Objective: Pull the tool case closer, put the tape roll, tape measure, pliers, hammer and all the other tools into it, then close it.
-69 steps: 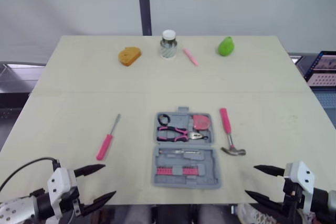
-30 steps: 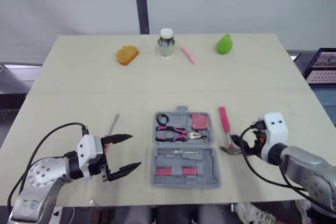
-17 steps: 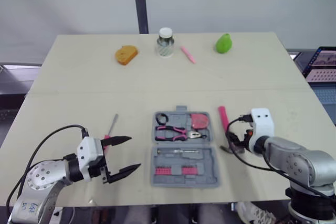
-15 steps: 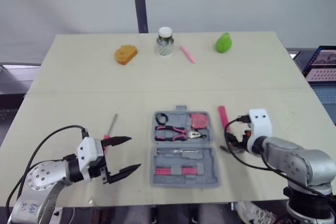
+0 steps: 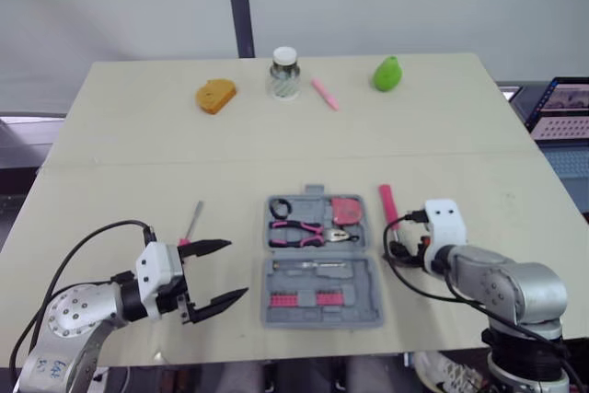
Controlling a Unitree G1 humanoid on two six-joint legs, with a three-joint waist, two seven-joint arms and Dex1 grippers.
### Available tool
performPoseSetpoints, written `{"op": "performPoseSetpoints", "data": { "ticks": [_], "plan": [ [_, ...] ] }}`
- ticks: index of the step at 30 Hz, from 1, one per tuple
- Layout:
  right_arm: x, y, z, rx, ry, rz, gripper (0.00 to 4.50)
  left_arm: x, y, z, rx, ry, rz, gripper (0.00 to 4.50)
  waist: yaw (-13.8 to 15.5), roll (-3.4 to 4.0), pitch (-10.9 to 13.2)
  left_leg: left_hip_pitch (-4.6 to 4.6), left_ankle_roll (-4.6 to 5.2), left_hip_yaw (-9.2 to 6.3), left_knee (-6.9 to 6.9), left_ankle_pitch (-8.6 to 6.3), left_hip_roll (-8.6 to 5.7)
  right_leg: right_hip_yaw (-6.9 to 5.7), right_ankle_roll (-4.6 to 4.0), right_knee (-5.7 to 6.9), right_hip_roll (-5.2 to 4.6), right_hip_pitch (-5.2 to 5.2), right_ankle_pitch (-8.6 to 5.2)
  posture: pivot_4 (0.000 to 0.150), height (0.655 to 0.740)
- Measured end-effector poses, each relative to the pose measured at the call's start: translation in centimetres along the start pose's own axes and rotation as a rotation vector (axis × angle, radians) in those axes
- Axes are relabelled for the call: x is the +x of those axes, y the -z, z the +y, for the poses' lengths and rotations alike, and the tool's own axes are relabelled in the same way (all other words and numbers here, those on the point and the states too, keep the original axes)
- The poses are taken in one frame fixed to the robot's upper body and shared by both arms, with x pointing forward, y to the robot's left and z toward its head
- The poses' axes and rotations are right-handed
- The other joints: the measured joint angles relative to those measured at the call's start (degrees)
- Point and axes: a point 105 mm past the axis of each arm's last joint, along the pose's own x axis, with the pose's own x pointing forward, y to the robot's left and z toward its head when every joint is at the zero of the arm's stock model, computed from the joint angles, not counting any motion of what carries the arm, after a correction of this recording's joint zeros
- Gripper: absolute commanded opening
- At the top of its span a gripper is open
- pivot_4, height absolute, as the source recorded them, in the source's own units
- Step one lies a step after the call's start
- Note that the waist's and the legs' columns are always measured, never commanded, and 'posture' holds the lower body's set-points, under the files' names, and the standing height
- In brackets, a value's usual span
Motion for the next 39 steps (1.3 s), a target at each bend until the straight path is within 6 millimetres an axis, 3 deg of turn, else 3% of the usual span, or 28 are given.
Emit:
{"op": "performPoseSetpoints", "data": {
  "ticks": [6, 32, 36, 39],
  "plan": [
    [0.1, 0.1, 0.7, -0.004, -0.023, 0.0, 0.12, -0.1, 0.2, -0.1, -0.007, -0.007, 0.003, 4.5, 0.11, -0.01, 0.0, 0.0, 0.0, -0.01, 0.0, 0.0, -0.02, 0.01, 0.0, 0.0, -0.01, 0.0, 0.0, 0.15, 0.695],
    [-0.5, 0.5, 0.1, -0.004, -0.024, 0.023, 0.05, -0.4, 0.6, -0.6, -0.018, 0.024, 0.018, 4.5, 0.12, -0.04, -0.02, -0.02, 0.0, -0.08, 0.0, 0.0, -0.04, -0.01, 0.01, 0.0, -0.01, 0.01, 0.0, 0.15, 0.695],
    [-1.6, -0.4, -1.6, -0.046, -0.006, 0.015, 0.05, -0.6, 1.0, -0.2, -0.03, 0.027, 0.027, 4.5, 0.03, -0.01, 0.0, -0.03, 0.0, -0.07, 0.0, 0.0, -0.02, -0.02, 0.01, 0.0, 0.0, 0.0, 0.0, 0.15, 0.695],
    [-2.6, -1.5, -1.6, -0.107, -0.033, -0.008, 0.05, -0.4, 0.7, 0.1, -0.013, 0.036, 0.018, 4.5, 0.01, 0.0, 0.01, -0.02, 0.0, -0.07, -0.01, 0.0, -0.01, -0.02, 0.01, 0.0, 0.0, -0.01, 0.0, 0.15, 0.695]
  ]
}}
